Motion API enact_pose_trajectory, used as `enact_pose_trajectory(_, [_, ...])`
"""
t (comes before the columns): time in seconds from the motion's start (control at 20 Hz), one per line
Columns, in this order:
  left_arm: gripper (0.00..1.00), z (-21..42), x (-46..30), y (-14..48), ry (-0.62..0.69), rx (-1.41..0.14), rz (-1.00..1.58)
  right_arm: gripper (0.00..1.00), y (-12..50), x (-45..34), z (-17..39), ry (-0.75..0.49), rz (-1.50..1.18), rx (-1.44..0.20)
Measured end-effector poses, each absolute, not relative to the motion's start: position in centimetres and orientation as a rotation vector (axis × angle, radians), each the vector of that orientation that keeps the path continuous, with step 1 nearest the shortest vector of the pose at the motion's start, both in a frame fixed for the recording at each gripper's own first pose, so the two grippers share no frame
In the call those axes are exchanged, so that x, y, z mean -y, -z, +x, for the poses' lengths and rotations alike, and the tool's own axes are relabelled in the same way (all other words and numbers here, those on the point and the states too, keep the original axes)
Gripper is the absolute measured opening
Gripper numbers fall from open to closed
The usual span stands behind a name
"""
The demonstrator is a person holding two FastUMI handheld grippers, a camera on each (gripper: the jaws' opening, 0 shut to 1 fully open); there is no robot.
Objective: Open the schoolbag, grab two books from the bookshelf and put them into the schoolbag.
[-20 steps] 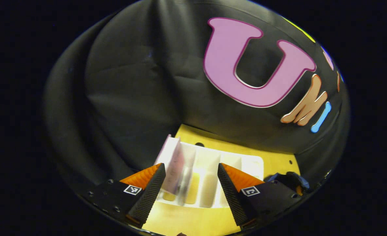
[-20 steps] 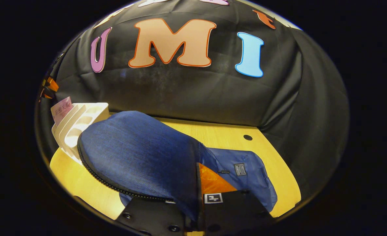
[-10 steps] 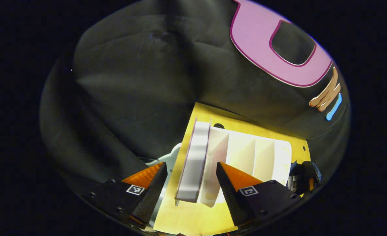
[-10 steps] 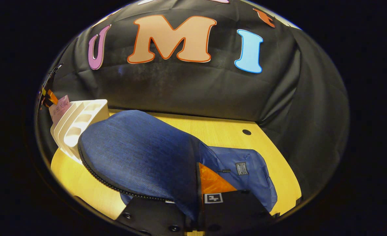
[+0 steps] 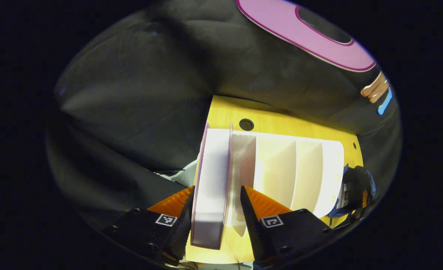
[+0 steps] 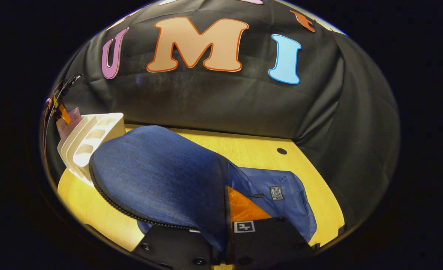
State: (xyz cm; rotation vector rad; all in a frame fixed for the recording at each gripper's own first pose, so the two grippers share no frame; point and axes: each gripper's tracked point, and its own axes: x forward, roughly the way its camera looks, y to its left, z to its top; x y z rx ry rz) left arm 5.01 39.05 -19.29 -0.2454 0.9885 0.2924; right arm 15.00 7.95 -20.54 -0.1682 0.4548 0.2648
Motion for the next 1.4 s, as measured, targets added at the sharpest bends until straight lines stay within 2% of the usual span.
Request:
enact_pose_trajectory(0.05, [0.68, 4.9, -39.0, 19.6, -0.290, -1.013, -0.237, 0.10, 20.6, -7.9, 15.0, -0.265, -0.170, -0.454])
enact_pose_trajectory(0.15, [0.53, 4.8, -39.0, 20.3, -0.297, -1.058, -0.227, 0.10, 20.6, -8.0, 14.9, -0.265, -0.172, -0.452])
enact_pose_trajectory(0.25, [0.58, 4.6, -38.9, 21.2, -0.301, -1.102, -0.240, 0.10, 20.6, -7.9, 14.9, -0.265, -0.170, -0.451])
enact_pose_trajectory(0.35, [0.48, 4.7, -38.6, 22.3, -0.302, -1.137, -0.262, 0.10, 20.6, -7.9, 15.0, -0.265, -0.170, -0.450])
enact_pose_trajectory(0.4, [0.51, 4.8, -38.5, 22.3, -0.306, -1.144, -0.267, 0.10, 20.6, -7.9, 14.9, -0.265, -0.171, -0.451])
enact_pose_trajectory(0.5, [0.50, 5.3, -37.7, 22.4, -0.289, -1.147, -0.285, 0.10, 20.7, -7.8, 15.0, -0.267, -0.172, -0.451])
enact_pose_trajectory(0.7, [0.40, 4.5, -37.6, 23.0, -0.342, -1.202, -0.271, 0.10, 20.7, -7.9, 14.9, -0.267, -0.175, -0.449])
enact_pose_trajectory(1.1, [0.41, 2.6, -37.1, 22.3, -0.416, -1.265, -0.313, 0.10, 20.8, -7.9, 15.0, -0.279, -0.182, -0.449])
enact_pose_trajectory(1.4, [0.41, -1.0, -37.0, 18.0, -0.451, -1.320, -0.286, 0.10, 20.9, -7.9, 14.9, -0.300, -0.190, -0.451])
